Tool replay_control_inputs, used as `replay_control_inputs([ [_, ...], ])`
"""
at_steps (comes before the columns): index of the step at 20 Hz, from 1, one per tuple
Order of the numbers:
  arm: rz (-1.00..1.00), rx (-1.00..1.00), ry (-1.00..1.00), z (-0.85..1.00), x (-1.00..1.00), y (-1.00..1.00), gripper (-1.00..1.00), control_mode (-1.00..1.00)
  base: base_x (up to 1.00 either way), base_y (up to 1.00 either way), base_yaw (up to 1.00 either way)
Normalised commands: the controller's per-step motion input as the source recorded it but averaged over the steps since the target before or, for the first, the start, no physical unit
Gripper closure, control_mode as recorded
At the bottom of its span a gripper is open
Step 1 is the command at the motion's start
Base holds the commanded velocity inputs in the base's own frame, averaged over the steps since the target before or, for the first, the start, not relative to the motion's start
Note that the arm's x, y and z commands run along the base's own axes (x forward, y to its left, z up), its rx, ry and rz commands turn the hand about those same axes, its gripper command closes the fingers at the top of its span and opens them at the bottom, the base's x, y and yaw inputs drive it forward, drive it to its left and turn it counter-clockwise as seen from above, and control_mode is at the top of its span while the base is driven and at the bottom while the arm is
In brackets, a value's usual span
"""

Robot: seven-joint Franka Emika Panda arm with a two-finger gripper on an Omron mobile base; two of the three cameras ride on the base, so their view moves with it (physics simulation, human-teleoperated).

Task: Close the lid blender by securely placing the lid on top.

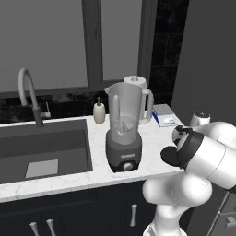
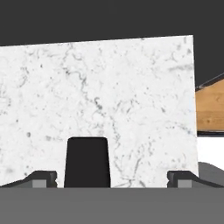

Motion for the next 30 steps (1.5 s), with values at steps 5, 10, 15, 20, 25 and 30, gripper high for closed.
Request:
replay_control_inputs([
  [5,0.0,0.0,0.0,-0.14,0.13,0.0,-1.0,-1.0,0.0,0.0,0.0],
  [10,0.0,0.0,0.01,-0.17,0.22,0.02,-1.0,-1.0,0.0,0.0,0.0],
  [15,0.0,0.0,0.02,-0.13,0.17,0.0,-1.0,-1.0,0.0,0.0,0.0],
  [20,0.0,0.0,0.03,-0.24,0.13,0.09,-1.0,-1.0,0.0,0.0,0.0],
  [25,0.0,0.0,0.04,-0.46,0.03,0.15,1.0,-1.0,0.0,0.0,0.0],
  [30,0.0,0.0,0.01,-0.6,-0.01,0.32,1.0,-1.0,0.0,0.0,0.0],
])
